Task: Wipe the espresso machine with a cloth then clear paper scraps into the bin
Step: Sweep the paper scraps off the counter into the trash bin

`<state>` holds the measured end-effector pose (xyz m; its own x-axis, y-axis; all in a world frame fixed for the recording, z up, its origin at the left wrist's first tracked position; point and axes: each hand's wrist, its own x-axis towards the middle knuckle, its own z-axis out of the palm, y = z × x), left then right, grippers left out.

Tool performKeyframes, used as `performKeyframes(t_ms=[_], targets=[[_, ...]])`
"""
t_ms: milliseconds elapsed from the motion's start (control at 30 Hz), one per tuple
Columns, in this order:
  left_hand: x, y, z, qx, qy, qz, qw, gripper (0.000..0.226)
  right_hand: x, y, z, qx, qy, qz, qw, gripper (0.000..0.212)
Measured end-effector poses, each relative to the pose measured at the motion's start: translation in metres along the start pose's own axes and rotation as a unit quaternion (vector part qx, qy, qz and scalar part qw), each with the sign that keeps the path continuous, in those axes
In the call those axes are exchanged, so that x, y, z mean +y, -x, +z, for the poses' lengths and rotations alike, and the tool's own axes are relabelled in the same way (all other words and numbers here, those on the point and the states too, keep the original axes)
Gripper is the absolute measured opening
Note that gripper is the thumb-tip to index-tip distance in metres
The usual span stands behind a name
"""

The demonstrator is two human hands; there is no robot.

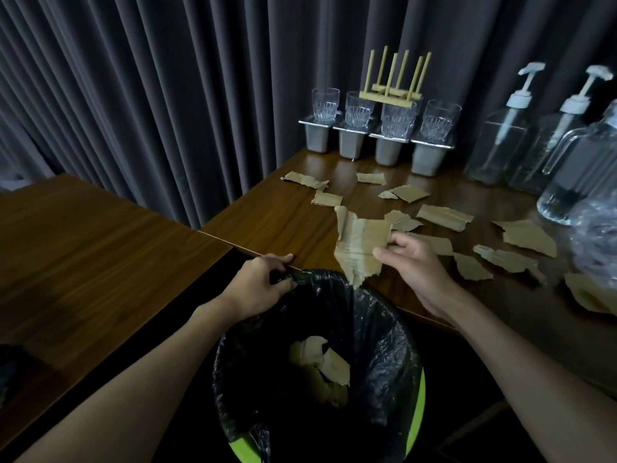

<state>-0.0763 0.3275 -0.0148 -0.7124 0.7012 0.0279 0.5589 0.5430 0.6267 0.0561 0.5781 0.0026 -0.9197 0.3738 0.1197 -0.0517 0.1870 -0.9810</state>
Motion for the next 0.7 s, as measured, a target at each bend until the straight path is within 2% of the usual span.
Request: performKeyframes(t_ms=[133,200,233,367,533,600,700], targets=[[0.000,0.000,-0.001,0.000,0.005,-0.003,1.000,0.017,-0.007,0.005,0.007,-0.106,-0.015,0.021,0.994,0.023],[0.000,0.000,-0.001,0.003,0.004,-0.001,1.000,0.018,-0.009,0.006,0.005,-0.187,0.036,0.046,0.981,0.025],[0.000,0.000,-0.001,0.002,0.006,-0.001,1.000,0.018,-0.009,0.005,0.005,-0.203,0.063,0.047,0.976,0.028],[-0.001,-0.001,-0.001,0.001,0.019,-0.003,1.000,0.015,0.003,-0.012,0.010,-0.100,0.110,0.017,0.989,0.035],[-0.003,-0.003,-0.001,-0.004,0.024,-0.005,1.000,0.014,0.028,-0.050,0.033,-0.083,0.239,-0.018,0.967,0.035],[-0.005,-0.003,-0.001,-0.001,0.020,-0.004,1.000,0.013,0.033,-0.068,0.040,-0.076,0.285,-0.036,0.955,0.040],[-0.008,-0.005,-0.001,0.004,0.018,0.000,1.000,0.011,0.040,-0.095,0.047,-0.090,0.400,-0.057,0.910,0.048]])
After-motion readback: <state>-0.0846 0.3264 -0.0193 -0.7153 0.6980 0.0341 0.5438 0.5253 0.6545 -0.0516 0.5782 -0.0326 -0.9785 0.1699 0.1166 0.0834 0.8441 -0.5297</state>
